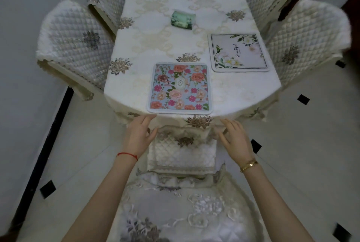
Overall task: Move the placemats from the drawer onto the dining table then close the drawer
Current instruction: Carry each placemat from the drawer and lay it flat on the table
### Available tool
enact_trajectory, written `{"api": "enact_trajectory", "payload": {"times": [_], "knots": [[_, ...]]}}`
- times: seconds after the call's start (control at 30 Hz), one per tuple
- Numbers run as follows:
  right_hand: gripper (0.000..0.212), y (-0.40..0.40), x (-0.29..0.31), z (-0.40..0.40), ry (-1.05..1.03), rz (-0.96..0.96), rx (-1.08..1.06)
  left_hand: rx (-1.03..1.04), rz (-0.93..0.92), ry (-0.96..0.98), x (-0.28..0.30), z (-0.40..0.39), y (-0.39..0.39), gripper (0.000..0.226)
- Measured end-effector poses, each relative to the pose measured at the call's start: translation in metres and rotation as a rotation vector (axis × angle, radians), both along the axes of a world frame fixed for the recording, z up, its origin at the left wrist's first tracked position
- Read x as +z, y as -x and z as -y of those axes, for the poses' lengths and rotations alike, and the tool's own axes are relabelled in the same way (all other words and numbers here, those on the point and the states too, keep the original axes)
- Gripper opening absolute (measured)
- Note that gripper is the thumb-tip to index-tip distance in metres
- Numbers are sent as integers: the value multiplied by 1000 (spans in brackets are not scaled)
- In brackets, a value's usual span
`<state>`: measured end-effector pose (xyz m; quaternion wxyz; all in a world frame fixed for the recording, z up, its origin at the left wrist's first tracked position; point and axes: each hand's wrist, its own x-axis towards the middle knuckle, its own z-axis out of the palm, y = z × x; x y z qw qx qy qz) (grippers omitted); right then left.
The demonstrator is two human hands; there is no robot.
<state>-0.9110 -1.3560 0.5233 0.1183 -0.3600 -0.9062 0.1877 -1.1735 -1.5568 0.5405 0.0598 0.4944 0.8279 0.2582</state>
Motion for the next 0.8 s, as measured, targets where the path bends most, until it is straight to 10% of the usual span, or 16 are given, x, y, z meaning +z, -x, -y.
{"api": "enact_trajectory", "payload": {"times": [0.8], "knots": [[37,-219,45,283,-61,-133,-605,-460,-7,-17,47,116,-141,31]]}}
